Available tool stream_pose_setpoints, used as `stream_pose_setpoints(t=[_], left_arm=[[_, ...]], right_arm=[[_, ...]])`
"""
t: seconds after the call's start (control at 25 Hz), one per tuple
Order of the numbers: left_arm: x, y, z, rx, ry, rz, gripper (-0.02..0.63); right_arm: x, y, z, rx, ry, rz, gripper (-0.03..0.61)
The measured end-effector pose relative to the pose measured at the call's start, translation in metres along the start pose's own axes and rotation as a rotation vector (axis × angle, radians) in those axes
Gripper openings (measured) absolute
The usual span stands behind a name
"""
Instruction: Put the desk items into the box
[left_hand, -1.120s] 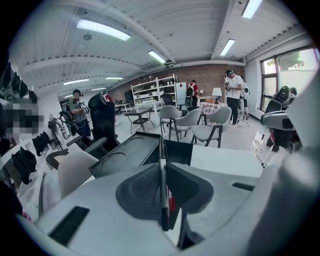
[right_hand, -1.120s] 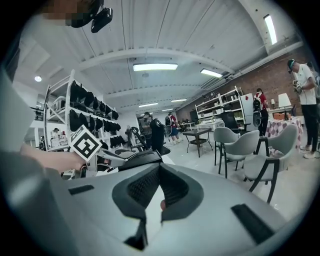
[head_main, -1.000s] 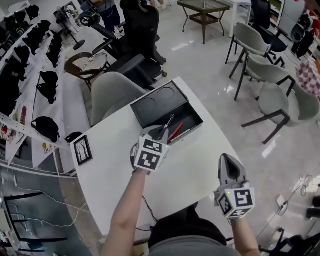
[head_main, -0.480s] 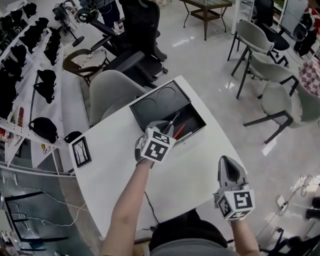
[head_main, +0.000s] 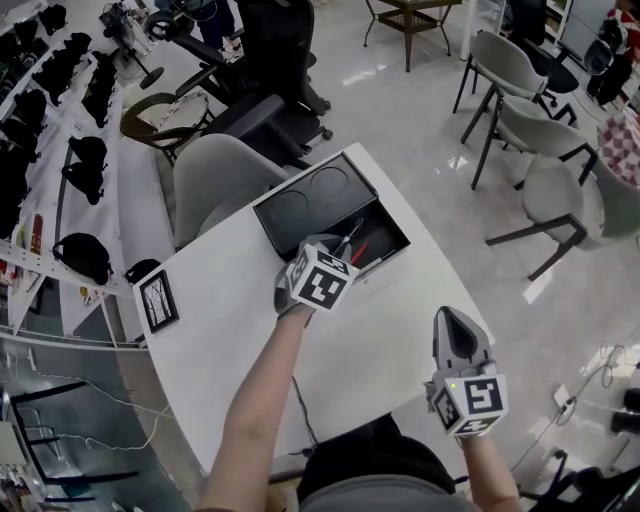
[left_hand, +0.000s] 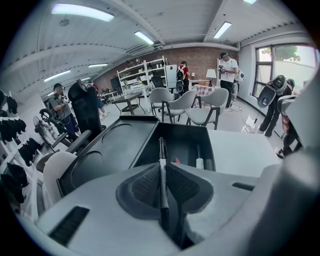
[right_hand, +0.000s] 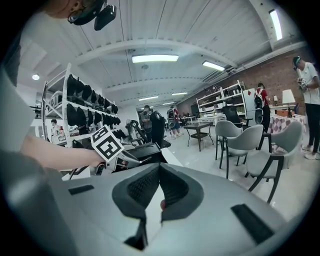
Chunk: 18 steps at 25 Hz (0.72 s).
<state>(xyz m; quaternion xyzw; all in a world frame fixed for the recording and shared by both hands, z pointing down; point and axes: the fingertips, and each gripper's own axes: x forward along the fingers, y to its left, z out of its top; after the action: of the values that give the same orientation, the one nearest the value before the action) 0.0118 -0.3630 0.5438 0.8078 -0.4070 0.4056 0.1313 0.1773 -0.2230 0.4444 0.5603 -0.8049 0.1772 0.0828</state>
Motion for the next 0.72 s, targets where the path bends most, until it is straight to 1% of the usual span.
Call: stream_pose_setpoints(t=[0.44,0.72], left_arm=[[0.017,0.001,-0.012,-0.001,0.068,-0.012,0.046],[0.024,-0.003,-0.018,-0.007,0.126,-0.048,0.046]], right_arm=[[0.003,-0.001,-0.004,-0.010,0.010,-0.003,0.003],[0.007,-0.002,-0.006,-0.010,0.014,-0.002,0.003]])
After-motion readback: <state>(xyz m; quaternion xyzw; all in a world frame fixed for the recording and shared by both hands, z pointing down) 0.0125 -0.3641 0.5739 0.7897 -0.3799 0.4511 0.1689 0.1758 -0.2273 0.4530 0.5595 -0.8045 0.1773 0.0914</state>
